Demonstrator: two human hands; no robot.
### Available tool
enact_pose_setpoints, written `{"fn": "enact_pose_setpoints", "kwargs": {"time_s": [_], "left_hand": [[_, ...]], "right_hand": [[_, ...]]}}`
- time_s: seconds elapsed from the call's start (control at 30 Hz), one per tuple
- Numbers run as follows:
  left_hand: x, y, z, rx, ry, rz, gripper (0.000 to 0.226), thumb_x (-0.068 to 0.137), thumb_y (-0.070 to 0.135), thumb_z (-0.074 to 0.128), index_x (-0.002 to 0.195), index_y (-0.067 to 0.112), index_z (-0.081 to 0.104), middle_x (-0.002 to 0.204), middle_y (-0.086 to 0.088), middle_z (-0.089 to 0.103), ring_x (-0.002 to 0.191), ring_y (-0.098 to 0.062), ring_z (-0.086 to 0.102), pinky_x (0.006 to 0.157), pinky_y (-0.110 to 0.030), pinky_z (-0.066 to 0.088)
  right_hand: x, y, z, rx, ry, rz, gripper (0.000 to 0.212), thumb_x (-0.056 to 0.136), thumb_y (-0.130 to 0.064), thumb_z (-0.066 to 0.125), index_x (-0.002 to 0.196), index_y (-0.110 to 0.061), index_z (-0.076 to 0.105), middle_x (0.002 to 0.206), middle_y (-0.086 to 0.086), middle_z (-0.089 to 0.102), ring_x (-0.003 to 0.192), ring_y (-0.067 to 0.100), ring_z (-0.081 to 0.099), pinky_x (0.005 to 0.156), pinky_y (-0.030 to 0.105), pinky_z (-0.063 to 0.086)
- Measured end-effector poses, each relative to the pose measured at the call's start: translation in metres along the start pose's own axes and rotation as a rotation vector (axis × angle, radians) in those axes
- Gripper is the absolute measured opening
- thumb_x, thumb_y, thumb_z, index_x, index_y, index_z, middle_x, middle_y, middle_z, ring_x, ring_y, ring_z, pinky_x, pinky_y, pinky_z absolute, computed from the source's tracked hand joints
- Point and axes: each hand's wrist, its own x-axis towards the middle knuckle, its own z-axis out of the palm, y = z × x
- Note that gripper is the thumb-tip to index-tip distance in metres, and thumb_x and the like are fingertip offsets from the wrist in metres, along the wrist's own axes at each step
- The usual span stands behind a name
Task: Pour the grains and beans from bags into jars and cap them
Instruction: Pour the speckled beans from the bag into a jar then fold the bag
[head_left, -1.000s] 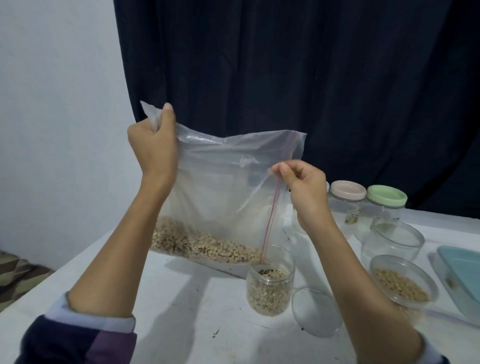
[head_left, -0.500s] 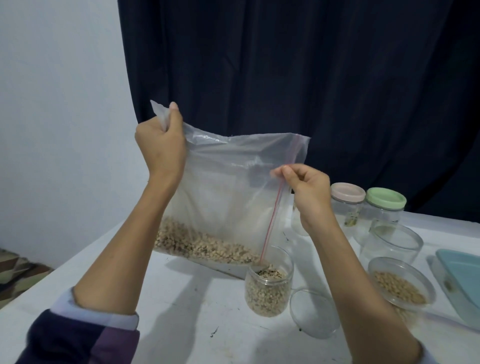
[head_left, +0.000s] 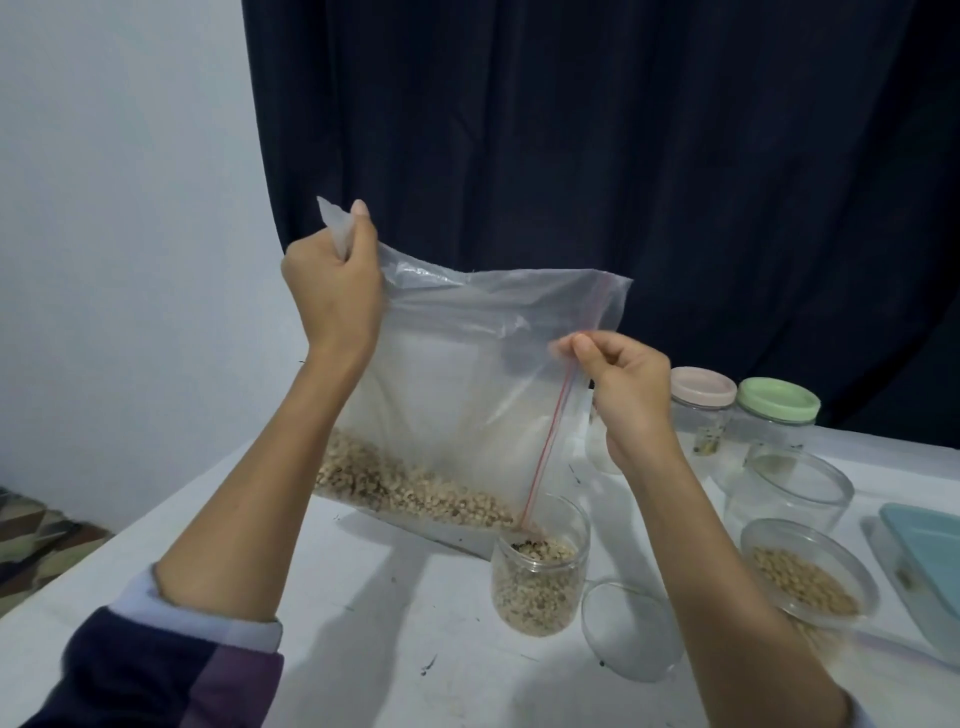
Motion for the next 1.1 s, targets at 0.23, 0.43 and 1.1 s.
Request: {"fn": "enact_pose_setpoints", "kwargs": {"time_s": [0.23, 0.43, 1.1], "left_hand": [[0.0002, 0.0006, 0.0025, 0.001, -0.006, -0.001, 0.059, 0.096, 0.021, 0.051, 0.048, 0.02, 0.016, 0.033, 0.012, 0.021, 0.038, -0.007, 0.019, 0.045, -0.017, 0.016], [0.0013, 0.0007, 0.003, -0.008, -0.011, 0.0, 0.059, 0.096, 0.022, 0.051, 0.048, 0.02, 0.017, 0.034, 0.012, 0.021, 0.039, -0.007, 0.018, 0.046, -0.019, 0.016], [0.004, 0.002, -0.005, 0.013, 0.015, 0.042, 0.058, 0.097, 0.021, 0.051, 0.05, 0.019, 0.016, 0.034, 0.011, 0.02, 0.038, -0.006, 0.018, 0.044, -0.016, 0.015]], "right_hand": [[0.0009, 0.001, -0.0004, 0.015, 0.004, -0.005, 0.025, 0.093, -0.007, 0.057, 0.077, -0.022, 0.07, 0.081, -0.01, 0.071, 0.077, -0.007, 0.064, 0.072, 0.004, 0.046], [0.002, -0.0001, -0.0005, 0.012, -0.015, -0.002, 0.026, 0.094, -0.007, 0.055, 0.077, -0.021, 0.07, 0.081, -0.01, 0.071, 0.078, -0.007, 0.063, 0.079, 0.011, 0.049], [0.0032, -0.0027, 0.0048, 0.002, -0.089, 0.016, 0.026, 0.094, -0.009, 0.055, 0.078, -0.023, 0.07, 0.085, -0.007, 0.072, 0.082, -0.002, 0.065, 0.079, 0.012, 0.05]]}}
